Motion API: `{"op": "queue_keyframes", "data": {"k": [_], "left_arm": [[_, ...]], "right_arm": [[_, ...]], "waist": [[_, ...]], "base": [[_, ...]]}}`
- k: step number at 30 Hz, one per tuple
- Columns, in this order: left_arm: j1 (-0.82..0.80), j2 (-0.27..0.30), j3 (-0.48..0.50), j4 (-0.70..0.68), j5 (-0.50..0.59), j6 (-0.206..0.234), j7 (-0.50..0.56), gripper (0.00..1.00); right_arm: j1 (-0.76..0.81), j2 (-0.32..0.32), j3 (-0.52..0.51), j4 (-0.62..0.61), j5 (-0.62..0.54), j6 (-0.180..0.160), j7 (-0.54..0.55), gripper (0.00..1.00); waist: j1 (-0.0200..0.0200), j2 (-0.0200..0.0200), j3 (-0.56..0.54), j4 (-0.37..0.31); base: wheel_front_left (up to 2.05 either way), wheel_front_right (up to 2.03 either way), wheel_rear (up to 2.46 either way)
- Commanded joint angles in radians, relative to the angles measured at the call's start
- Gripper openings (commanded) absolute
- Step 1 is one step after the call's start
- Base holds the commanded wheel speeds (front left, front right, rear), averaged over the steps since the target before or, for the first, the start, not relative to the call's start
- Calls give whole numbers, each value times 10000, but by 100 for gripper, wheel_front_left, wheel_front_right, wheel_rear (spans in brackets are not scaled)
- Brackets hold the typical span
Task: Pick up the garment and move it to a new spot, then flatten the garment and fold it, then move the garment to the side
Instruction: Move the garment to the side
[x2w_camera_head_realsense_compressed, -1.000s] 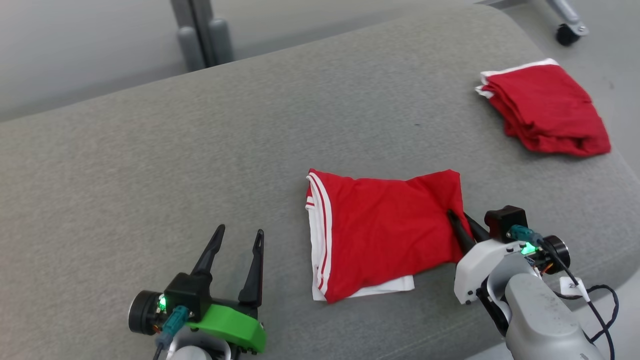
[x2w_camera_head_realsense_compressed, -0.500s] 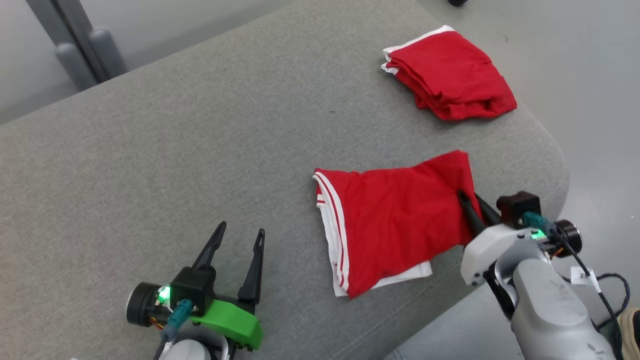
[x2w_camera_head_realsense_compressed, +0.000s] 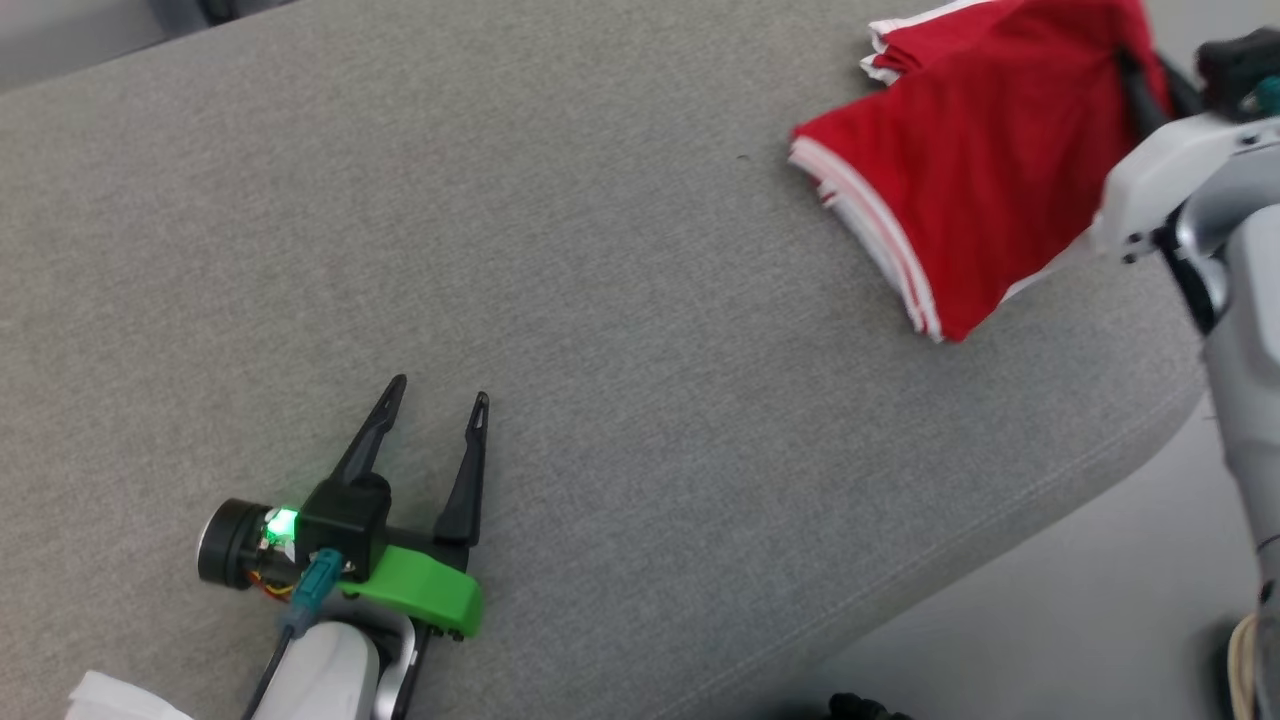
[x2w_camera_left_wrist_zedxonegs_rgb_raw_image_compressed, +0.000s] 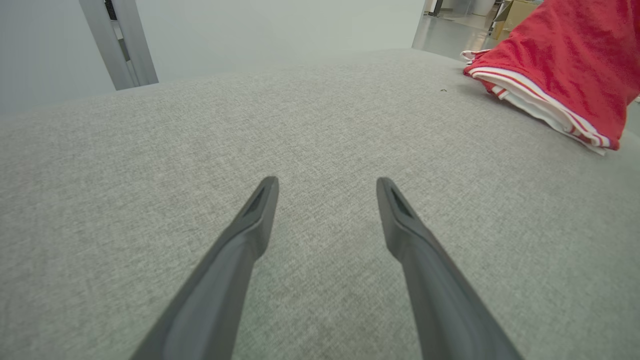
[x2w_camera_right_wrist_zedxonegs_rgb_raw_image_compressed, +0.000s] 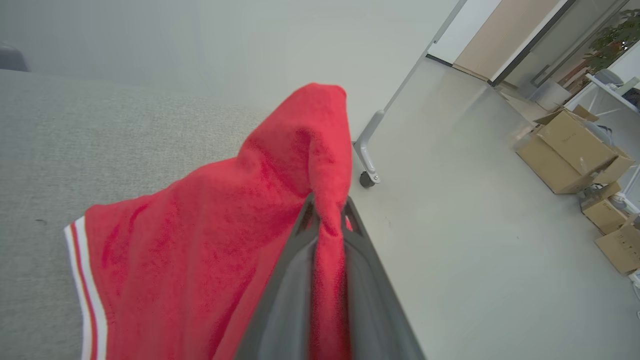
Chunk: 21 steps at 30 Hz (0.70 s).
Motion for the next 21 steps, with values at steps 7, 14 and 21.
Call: {"op": "queue_keyframes", "data": {"k": [7,14,21], "left_arm": [[-650,371,-243,46,-184,-46,3,100],[-679,382,-76,142,-310,-40,11,100],[-403,154,357,148,-257,-41,5,100]], "right_arm": [[-666,-1632,-1645,-113,-1620,-21,823,50],[34,-1008,-3707,-899,-2916,-21,605,100],[364,225,-3992,-1180,-2858,-21,-1077,100]], "waist": [[0,-1,1205,1362],[0,-1,1141,1598],[0,-1,452,1656]], "base": [[0,0,0],[0,0,0],[0,0,0]]}}
